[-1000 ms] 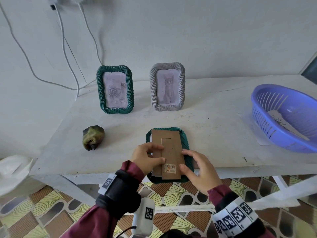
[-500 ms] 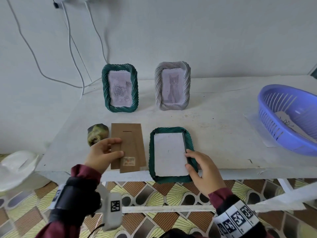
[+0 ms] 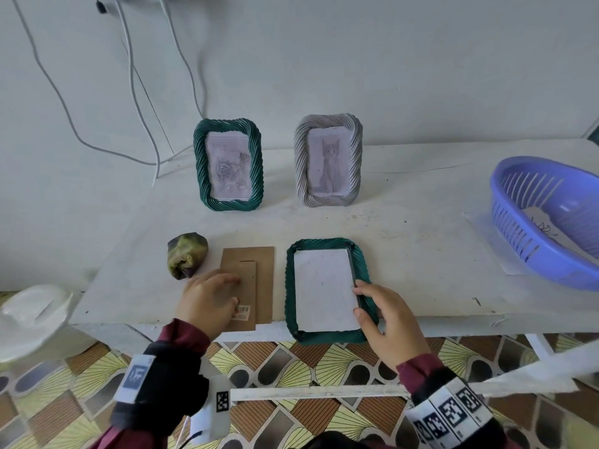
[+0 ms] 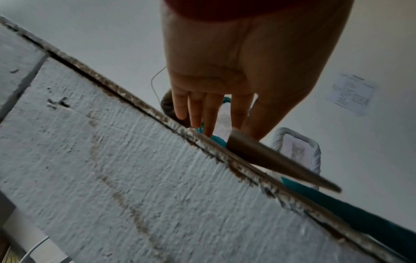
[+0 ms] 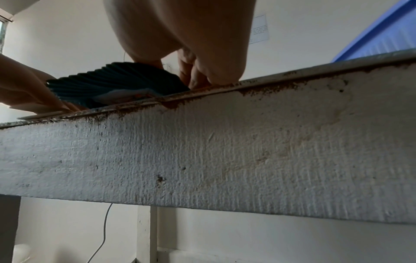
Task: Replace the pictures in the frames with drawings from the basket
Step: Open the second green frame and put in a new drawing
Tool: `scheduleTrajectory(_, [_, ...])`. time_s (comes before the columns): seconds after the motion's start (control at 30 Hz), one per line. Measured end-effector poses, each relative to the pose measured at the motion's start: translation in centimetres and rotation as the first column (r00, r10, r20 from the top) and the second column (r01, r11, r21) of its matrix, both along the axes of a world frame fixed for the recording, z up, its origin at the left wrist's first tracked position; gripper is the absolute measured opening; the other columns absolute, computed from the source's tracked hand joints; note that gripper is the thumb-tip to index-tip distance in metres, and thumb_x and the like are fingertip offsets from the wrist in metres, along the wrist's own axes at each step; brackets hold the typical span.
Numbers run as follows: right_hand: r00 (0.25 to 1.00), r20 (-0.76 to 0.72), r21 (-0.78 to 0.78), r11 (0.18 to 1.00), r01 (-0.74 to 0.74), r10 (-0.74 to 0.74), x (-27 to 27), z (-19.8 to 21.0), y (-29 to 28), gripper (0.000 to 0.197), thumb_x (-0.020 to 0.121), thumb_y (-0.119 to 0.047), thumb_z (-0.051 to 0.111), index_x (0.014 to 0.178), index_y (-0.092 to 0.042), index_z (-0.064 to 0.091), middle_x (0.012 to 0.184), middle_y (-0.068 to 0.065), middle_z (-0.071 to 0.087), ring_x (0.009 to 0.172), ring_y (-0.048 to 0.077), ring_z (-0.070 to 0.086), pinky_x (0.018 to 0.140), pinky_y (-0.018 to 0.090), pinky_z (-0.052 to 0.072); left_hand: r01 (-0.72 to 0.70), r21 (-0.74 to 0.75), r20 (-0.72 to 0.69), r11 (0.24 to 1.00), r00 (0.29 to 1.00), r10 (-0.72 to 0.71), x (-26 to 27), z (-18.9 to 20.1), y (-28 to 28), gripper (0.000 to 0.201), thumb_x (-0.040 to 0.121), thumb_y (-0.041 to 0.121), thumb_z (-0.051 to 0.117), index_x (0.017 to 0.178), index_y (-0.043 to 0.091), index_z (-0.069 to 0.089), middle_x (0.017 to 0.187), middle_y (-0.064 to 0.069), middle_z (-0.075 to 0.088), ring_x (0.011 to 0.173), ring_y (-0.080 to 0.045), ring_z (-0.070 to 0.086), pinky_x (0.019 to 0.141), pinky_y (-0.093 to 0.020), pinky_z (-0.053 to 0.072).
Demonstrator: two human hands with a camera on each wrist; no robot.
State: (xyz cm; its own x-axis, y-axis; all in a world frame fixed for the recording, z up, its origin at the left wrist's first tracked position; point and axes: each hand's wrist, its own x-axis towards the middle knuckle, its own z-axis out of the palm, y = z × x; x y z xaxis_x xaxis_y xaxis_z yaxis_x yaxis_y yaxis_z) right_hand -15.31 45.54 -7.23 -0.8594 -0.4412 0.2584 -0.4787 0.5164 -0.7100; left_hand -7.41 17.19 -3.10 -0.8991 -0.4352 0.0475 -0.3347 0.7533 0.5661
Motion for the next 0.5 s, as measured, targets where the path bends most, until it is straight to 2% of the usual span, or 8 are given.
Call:
scheduleTrajectory(0.1, [1.0, 0.012, 0.004, 1.0, 0.01, -0.01, 0.0, 0.0, 0.0, 0.032, 0.085, -0.016, 0.062, 0.115, -0.023, 0.058, 0.122, -0.022, 0.047, 0.115, -0.001, 0.044, 0.099, 0.024, 0.039, 0.024, -0.015, -0.093, 1.0, 0.995, -0.025, 0.0, 0.4, 1.3, 0.03, 0.076, 0.009, 0.066, 0.104, 0.02, 0.068, 0.126, -0.006, 0.057, 0.118, -0.027, 0.049, 0.101, -0.037, 0.034])
scheduleTrajectory(0.2, [1.0, 0.03, 0.017, 1.0, 0.008, -0.008, 0.0, 0.1, -0.1, 0.032, 0.085, -0.017, 0.061, 0.116, -0.023, 0.057, 0.122, -0.021, 0.047, 0.114, -0.001, 0.043, 0.099, 0.025, 0.04, 0.193, 0.014, -0.2, 0.981, 0.962, -0.187, -0.2, 0.8, 3.4, 0.033, 0.075, 0.035, 0.056, 0.102, 0.022, 0.068, 0.115, 0.008, 0.059, 0.113, -0.019, 0.051, 0.099, -0.038, 0.038])
scheduleTrajectory(0.27, [0.999, 0.045, 0.02, 1.0, 0.005, -0.006, 0.0, 0.2, -0.1, 0.032, 0.086, -0.017, 0.061, 0.117, -0.023, 0.057, 0.122, -0.021, 0.047, 0.114, -0.002, 0.042, 0.1, 0.025, 0.039, 0.24, 0.024, -0.176, 0.97, 0.957, -0.232, -0.6, 0.9, 4.8, 0.029, 0.079, 0.033, 0.058, 0.105, 0.025, 0.066, 0.115, 0.011, 0.058, 0.119, -0.014, 0.046, 0.102, -0.039, 0.036])
scheduleTrajectory(0.37, [0.998, 0.062, 0.016, 1.0, -0.003, 0.002, 0.1, 0.3, 0.0, 0.033, 0.085, -0.018, 0.062, 0.117, -0.023, 0.056, 0.123, -0.02, 0.047, 0.116, 0.0, 0.042, 0.101, 0.026, 0.039, 0.248, 0.02, -0.112, 0.968, 0.963, -0.245, -1.4, 0.8, 6.5, 0.031, 0.085, 0.021, 0.06, 0.115, 0.028, 0.06, 0.131, 0.0, 0.053, 0.136, -0.017, 0.029, 0.112, -0.037, 0.023])
scheduleTrajectory(0.5, [0.998, 0.061, 0.011, 1.0, 0.0, 0.0, 0.1, 0.3, -0.1, 0.033, 0.085, -0.019, 0.062, 0.117, -0.023, 0.057, 0.124, -0.02, 0.047, 0.116, 0.001, 0.043, 0.1, 0.027, 0.039, 0.278, -0.029, -0.021, 0.96, 0.96, -0.279, -2.3, 0.8, 7.7, 0.042, 0.09, 0.027, 0.052, 0.131, 0.027, 0.046, 0.142, 0.0, 0.043, 0.142, -0.016, 0.013, 0.114, -0.025, 0.001])
